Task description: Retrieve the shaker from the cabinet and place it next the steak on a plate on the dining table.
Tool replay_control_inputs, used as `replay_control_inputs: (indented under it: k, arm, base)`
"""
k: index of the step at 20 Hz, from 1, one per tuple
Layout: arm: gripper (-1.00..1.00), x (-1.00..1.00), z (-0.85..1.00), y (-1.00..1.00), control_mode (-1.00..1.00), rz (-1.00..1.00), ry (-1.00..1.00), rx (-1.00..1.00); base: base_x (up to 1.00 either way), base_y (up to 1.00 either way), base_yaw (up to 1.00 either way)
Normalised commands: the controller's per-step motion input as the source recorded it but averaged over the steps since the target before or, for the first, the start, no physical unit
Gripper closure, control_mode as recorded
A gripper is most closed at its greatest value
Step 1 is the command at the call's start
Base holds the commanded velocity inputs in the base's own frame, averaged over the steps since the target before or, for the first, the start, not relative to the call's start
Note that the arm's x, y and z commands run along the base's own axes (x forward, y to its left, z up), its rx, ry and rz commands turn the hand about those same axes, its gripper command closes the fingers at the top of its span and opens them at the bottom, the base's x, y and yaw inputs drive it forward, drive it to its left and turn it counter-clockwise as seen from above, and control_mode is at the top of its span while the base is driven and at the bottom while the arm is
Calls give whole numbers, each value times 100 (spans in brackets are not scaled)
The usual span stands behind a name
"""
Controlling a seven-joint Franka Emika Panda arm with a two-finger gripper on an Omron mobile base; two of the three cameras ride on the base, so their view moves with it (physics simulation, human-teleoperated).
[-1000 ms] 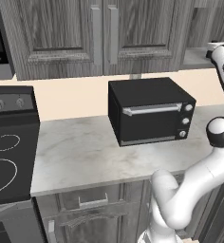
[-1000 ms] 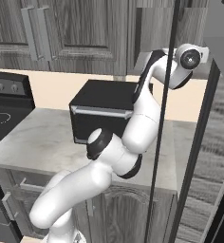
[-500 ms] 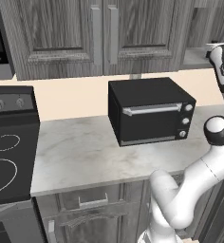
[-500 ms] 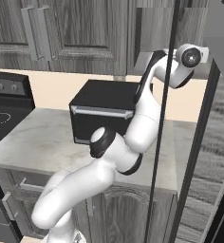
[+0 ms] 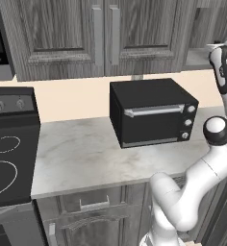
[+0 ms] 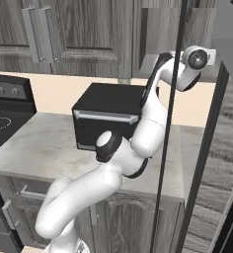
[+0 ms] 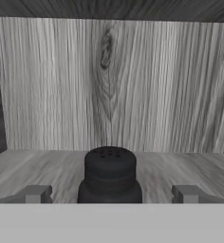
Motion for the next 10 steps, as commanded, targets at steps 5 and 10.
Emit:
replay_control_inputs:
  k: [5,10]
  arm:
    - [-100,14,-3,0,-100,0,0,0]
    - [100,7,-12,0,-100,0,3,0]
  base:
    - [0,0,0]
    - [0,0,0]
